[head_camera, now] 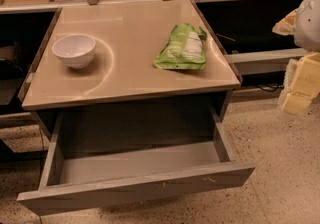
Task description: Close top drawer
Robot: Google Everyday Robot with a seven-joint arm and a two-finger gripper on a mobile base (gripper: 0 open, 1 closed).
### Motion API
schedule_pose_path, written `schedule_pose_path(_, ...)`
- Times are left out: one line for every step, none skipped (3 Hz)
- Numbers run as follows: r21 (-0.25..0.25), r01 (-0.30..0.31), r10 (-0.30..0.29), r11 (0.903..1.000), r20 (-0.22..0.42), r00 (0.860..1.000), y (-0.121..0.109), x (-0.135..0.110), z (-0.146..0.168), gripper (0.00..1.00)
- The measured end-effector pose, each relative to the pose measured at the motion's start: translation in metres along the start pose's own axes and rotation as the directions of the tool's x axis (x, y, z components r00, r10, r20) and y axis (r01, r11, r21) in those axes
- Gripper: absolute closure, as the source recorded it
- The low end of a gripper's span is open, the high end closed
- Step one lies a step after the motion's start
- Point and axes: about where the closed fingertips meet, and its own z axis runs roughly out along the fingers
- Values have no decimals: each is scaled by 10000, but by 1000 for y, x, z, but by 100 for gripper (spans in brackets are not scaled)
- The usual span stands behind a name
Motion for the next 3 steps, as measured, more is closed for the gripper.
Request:
schedule_pose_path(0,0,0,10000,0,10000,0,0,0,0)
schedule_pose_path(0,0,0,10000,0,10000,0,0,0,18)
schedule_pose_path(1,0,0,10000,0,10000,0,0,0,41)
